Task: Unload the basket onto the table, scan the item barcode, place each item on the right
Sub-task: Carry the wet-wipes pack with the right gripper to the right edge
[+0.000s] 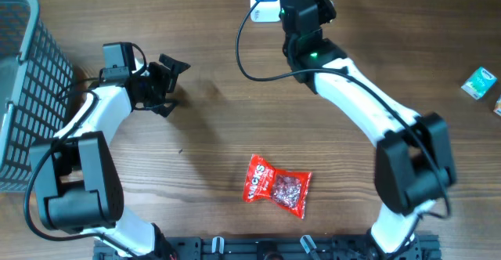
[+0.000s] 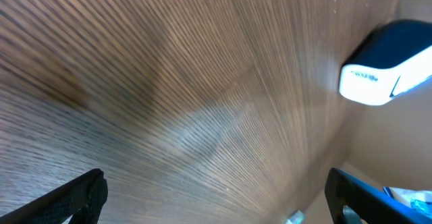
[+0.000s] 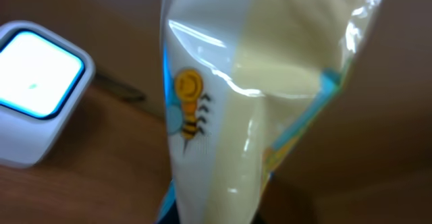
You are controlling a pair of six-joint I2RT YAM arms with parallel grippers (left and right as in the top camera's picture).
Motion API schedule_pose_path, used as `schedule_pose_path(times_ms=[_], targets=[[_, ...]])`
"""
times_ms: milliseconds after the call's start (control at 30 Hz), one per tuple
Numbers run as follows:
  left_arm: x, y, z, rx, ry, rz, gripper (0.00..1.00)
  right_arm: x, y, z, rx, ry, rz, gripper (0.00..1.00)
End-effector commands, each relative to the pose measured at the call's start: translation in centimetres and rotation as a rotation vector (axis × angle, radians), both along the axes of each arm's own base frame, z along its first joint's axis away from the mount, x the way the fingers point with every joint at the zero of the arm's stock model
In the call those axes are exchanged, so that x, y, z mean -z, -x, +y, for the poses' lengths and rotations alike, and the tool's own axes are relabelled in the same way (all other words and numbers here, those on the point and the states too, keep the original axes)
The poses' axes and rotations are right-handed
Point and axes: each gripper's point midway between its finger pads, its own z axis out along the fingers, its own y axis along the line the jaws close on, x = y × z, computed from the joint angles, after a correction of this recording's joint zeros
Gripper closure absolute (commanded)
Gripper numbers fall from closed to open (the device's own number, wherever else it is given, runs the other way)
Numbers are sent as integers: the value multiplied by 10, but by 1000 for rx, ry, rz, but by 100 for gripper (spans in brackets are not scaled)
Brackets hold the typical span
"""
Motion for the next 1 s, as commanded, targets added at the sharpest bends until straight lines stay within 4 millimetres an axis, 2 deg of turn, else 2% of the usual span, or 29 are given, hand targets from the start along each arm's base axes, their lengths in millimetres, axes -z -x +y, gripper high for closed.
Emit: schedule_pose_path(times_ms=[0,100,200,467,600,767,967], targets=[[-3,-2,7,-6,-48,-22,0,15,-16,2,9,350,21,96],[-3,-2,7,-6,-48,-22,0,21,-26,25,-55,457,-25,96],[-3,-2,7,-6,-48,-22,0,44,-32,49,-161,572,-8,96],[-3,-2,7,-6,-48,-22,0,94,-42,60,-214,730,5,96],[-3,-2,7,-6,-48,-22,0,98,-46,57,-216,792,-13,95],[-3,-2,7,-6,-48,-22,0,105,-52,42,-194,807,-4,95],[-3,-2,7,-6,-48,-22,0,104,-58,23,-161,800,4,95]])
